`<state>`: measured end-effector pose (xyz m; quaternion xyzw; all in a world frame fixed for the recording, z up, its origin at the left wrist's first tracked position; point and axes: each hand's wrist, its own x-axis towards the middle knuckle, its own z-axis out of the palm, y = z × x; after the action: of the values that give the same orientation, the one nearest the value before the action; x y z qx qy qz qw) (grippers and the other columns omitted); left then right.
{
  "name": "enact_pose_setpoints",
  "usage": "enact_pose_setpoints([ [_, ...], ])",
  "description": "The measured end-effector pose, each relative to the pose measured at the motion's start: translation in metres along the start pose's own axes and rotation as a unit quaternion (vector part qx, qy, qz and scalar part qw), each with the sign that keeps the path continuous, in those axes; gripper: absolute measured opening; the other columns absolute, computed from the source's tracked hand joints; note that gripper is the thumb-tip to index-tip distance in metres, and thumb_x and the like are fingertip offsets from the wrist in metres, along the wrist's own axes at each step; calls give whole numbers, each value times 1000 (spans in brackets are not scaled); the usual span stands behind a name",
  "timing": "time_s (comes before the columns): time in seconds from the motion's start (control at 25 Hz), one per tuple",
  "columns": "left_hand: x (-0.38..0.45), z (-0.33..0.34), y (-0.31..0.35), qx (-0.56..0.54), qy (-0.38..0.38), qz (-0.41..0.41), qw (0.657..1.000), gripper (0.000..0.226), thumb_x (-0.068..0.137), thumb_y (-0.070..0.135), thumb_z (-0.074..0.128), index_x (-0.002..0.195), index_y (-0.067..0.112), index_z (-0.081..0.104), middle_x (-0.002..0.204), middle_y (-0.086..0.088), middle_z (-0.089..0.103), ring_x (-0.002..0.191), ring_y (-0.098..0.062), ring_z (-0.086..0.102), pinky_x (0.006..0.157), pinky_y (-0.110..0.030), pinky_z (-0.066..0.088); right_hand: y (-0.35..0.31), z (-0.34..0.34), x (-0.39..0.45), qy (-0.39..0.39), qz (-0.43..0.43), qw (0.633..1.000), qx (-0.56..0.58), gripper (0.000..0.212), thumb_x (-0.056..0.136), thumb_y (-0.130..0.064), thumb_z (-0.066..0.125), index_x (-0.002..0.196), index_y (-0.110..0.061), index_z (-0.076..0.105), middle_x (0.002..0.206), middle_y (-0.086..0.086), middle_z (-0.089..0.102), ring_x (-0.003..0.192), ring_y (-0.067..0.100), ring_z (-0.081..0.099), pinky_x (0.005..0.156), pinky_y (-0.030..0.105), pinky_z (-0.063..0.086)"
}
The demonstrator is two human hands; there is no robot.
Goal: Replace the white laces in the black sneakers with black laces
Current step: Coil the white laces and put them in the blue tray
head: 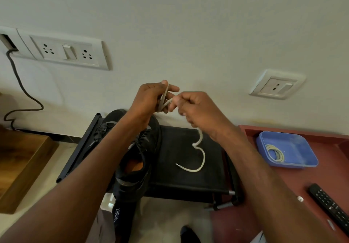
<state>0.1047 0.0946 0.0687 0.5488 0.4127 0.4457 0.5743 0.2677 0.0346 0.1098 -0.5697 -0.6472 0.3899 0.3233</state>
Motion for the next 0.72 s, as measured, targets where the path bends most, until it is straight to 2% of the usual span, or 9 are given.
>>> enact_pose_setpoints([
  [0.08,-3,-3,3,72,-32,1,997,48,111,30,43,86,10,79,61,-13,59,47,-19,44,49,-29,35,0,-6,3,96,-26,994,48,31,109,-26,55,89,-12,74,57,-22,57,50,-3,50,52,10,37],
  [0.2,-4,4,6,58,-126,-38,990,55,112,36,36,101,1,78,54,-6,39,47,-17,24,53,-36,18,13,-8,8,206,-9,978,26,27,106,-32,59,89,-17,75,69,-22,64,64,-2,57,65,22,45],
  [0.28,-3,6,7,0,-182,-64,981,60,112,41,33,110,-3,74,53,-4,30,47,-17,16,52,-35,14,22,-7,11,221,21,974,-40,28,106,-33,60,90,-17,76,81,-13,71,77,5,64,73,32,53],
  [0.32,-2,7,7,-34,-205,-72,976,62,111,43,34,113,-6,72,53,-2,29,46,-15,14,49,-32,13,25,-6,12,206,36,975,-69,29,106,-31,59,88,-18,77,80,-9,71,77,9,64,72,35,53],
  [0.4,0,5,6,-118,-236,-89,960,58,111,42,35,114,-6,68,49,3,30,42,-11,13,43,-25,14,28,-5,12,153,64,983,-77,32,107,-26,56,82,-23,76,70,-12,65,66,10,58,62,33,45],
  [0.52,-1,3,4,-284,-238,-94,924,45,112,33,36,115,0,67,50,7,40,36,-4,28,37,-18,21,23,1,8,65,86,987,-115,33,107,-24,52,83,-25,74,78,-15,65,72,8,61,70,29,46],
  [0.6,-2,5,5,-405,-188,-85,890,39,112,28,38,126,0,63,64,4,56,45,-4,50,42,-14,40,22,10,5,28,80,980,-180,30,108,-24,51,89,-22,73,86,-10,68,78,10,64,75,31,52],
  [0.68,-1,8,3,-481,-127,-71,864,38,111,23,42,136,0,59,95,-6,73,78,-12,73,69,-19,59,17,17,3,-8,65,972,-224,30,109,-27,49,94,-20,74,87,-5,69,79,13,65,81,38,56],
  [0.72,1,8,1,-475,-97,-58,873,38,111,21,43,139,0,57,112,-12,74,97,-19,75,83,-25,62,14,19,2,-36,58,974,-217,31,110,-29,49,95,-20,75,86,-6,69,80,13,66,83,40,56],
])
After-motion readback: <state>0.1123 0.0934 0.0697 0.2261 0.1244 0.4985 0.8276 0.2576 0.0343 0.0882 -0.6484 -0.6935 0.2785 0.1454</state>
